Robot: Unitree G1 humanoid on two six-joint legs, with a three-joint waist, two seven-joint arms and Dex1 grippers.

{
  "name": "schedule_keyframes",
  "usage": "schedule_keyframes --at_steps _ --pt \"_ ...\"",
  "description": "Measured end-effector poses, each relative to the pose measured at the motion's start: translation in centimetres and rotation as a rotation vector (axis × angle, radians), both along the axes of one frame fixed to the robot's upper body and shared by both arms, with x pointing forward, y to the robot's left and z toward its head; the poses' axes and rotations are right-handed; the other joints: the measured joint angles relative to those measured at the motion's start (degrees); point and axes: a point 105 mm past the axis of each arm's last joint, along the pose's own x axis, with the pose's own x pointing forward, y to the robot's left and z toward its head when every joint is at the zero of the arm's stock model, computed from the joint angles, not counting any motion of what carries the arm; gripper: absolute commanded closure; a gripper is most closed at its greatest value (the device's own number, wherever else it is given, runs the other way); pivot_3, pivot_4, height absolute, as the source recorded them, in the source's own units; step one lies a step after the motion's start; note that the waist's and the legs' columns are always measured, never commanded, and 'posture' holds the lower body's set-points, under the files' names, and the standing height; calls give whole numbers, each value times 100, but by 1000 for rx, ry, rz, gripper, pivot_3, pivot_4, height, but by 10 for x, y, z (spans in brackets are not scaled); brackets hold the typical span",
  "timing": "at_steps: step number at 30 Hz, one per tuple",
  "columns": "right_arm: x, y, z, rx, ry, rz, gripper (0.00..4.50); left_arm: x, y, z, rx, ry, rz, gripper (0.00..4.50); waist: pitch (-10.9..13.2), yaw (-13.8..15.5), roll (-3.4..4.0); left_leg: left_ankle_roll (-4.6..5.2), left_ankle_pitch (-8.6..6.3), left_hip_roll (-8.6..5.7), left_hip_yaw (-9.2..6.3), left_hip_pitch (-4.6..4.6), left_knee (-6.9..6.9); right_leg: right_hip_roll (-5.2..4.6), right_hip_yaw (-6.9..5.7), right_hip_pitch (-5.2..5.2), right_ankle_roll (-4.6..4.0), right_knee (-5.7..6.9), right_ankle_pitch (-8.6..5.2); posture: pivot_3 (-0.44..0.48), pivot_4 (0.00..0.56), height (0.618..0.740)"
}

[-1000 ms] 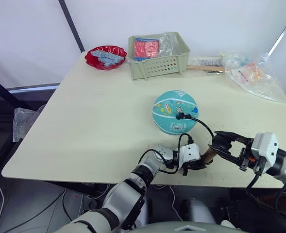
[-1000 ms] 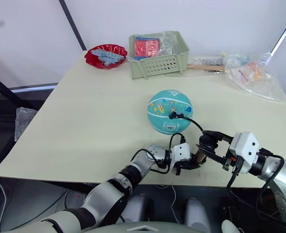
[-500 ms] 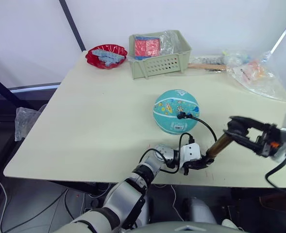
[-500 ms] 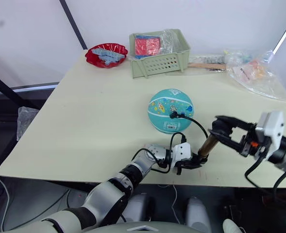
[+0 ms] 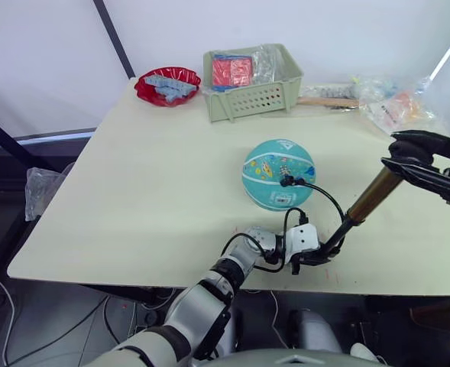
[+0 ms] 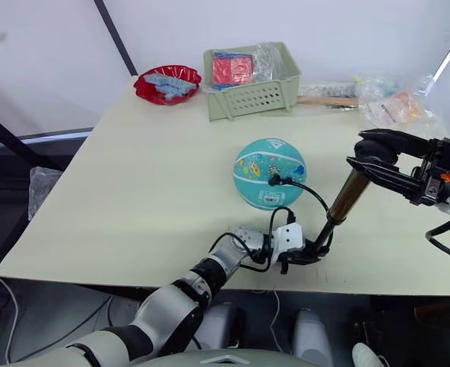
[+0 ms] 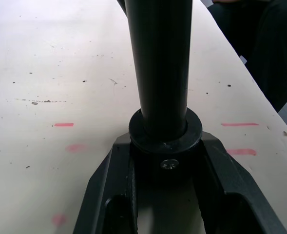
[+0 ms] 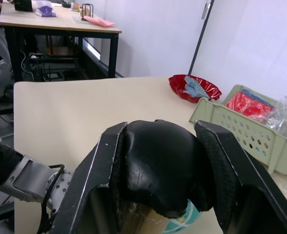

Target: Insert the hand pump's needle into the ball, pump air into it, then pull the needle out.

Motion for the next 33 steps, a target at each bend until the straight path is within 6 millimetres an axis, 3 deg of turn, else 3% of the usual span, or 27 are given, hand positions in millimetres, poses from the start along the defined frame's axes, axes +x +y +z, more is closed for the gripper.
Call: schedule_keyframes --at_steps 7,10,15,23,33 --pt "-8 1 -17 6 -13 -9 2854 -1 1 -2 10 4 -2 3466 -7 -11 -7 0 0 -6 -10 -4 12 -1 -8 5 2 0 1 0 150 738" --pt "-8 2 -37 0 0 -17 2854 1 3 -3 16 1 5 3466 -15 -25 -28 0 0 3 -11 16 12 7 -8 14 6 3 2 0 150 738" --pt "-8 10 -92 19 51 -48 2854 1 5 -6 29 3 8 3466 -54 -27 -55 -1 -1 22 -12 52 0 29 -9 41 3 3 -1 0 150 738" --pt "-5 11 -147 -57 111 -90 2854 2 7 -9 39 5 19 3466 -80 -48 -79 -2 -1 33 -11 88 -4 32 -8 68 10 2 -6 0 150 738" --pt "-2 8 -139 -34 102 -100 2854 1 6 -8 36 6 13 3466 -75 -32 -69 -3 -2 30 -10 85 -14 24 -8 67 1 -3 -2 0 150 738"
